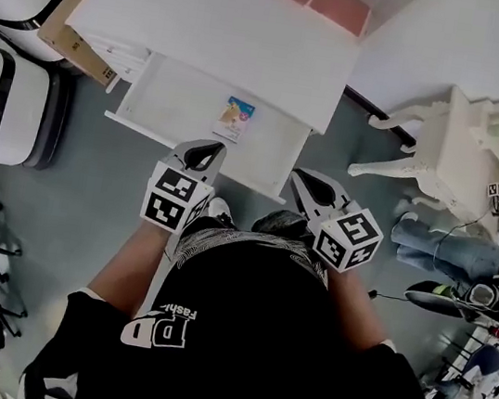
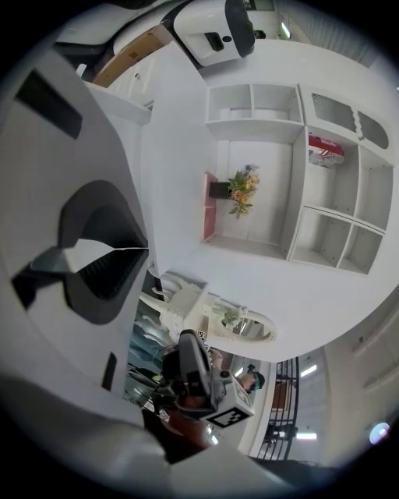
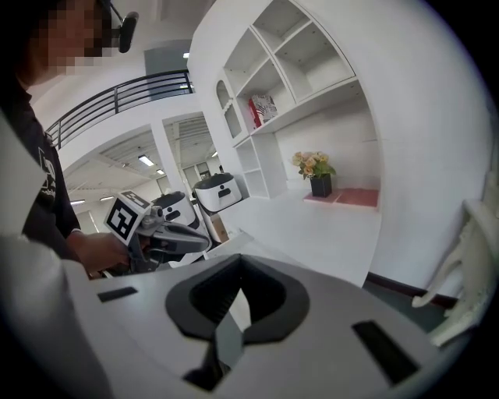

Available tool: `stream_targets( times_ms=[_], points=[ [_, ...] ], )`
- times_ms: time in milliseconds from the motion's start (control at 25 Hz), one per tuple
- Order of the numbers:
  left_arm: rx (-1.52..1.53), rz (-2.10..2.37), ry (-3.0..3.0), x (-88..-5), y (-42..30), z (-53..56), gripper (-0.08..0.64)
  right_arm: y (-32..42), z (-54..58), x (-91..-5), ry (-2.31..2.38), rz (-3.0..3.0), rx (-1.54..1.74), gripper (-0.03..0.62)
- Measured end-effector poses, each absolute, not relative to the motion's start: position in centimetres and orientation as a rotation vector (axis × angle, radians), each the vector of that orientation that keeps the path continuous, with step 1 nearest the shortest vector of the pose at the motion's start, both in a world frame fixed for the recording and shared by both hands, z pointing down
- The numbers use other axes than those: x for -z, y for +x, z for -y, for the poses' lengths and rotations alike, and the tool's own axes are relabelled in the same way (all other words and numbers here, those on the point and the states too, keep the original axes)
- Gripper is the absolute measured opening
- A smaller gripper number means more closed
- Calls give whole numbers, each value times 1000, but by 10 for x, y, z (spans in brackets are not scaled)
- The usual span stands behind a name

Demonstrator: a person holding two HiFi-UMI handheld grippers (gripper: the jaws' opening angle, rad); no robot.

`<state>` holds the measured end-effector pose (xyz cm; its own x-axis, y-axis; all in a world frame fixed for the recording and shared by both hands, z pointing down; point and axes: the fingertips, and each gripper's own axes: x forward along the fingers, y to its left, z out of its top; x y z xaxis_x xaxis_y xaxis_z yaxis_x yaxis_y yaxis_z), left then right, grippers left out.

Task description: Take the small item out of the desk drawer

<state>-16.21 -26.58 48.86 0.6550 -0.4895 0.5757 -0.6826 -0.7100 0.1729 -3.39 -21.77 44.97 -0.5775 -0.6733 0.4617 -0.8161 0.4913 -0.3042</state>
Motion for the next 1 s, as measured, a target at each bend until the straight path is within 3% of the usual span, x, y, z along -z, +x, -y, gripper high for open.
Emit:
stream_targets(
  times_ms=[720,840,1000],
  points=[
    [-926,1035,2387,-547,-142,313,20,2,268,-466,1144,2477,-737,9],
    [-972,985,2305,-577,-134,316,120,11,272,-479,1106,2458,-759,9],
    [-991,1012,2264,-607,-126,332,130,22,271,-494,1080,2435,-805,9]
  ],
)
